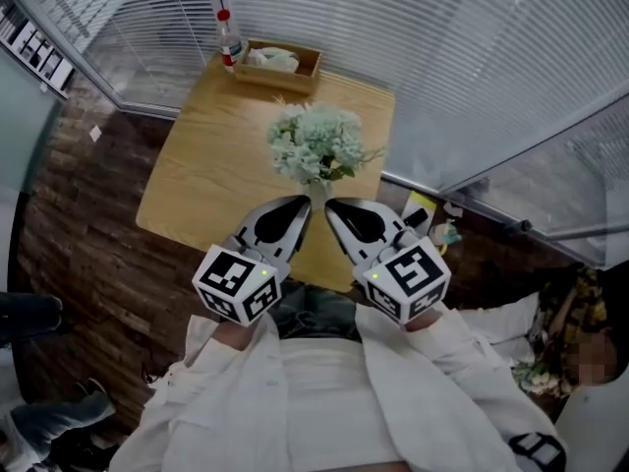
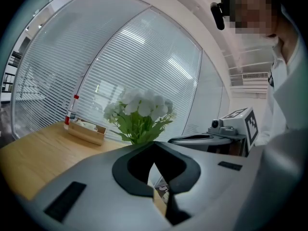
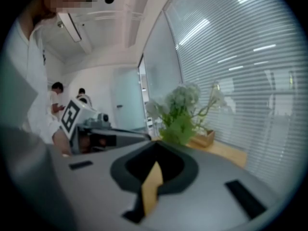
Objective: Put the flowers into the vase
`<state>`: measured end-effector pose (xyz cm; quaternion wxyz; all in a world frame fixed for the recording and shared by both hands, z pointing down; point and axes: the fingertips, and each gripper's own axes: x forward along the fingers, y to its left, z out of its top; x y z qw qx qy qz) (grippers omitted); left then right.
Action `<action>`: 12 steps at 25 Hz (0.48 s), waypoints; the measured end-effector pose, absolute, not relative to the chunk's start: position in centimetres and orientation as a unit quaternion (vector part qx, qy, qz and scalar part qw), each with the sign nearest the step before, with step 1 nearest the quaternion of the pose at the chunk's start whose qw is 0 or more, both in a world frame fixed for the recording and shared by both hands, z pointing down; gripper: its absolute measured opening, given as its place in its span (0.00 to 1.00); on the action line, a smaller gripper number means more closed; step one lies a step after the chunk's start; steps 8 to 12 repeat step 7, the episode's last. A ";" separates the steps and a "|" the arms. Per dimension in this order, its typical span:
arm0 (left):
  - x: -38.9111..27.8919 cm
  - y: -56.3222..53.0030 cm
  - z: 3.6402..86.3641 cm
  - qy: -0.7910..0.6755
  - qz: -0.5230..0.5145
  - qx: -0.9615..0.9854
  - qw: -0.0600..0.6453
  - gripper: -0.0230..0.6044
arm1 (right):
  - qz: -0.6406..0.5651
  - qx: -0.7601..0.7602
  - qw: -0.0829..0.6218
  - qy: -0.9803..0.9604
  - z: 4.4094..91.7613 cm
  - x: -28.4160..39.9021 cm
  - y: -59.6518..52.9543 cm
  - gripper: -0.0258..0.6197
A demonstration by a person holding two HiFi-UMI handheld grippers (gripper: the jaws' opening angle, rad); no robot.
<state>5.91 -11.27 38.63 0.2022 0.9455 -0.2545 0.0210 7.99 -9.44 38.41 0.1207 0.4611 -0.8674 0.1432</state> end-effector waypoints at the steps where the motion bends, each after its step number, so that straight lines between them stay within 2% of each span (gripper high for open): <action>1: 5.9 -11.1 38.7 -0.255 0.022 0.945 0.204 0.05 | 0.144 0.459 0.123 -0.868 38.5 8.0 -9.5 0.06; 7: 5.9 -11.8 38.1 -0.271 0.007 0.945 0.185 0.05 | 0.098 0.414 0.155 -0.892 37.7 7.5 -11.2 0.06; 12: 5.9 -11.8 38.1 -0.271 0.007 0.945 0.185 0.05 | 0.098 0.414 0.155 -0.892 37.7 7.5 -11.2 0.06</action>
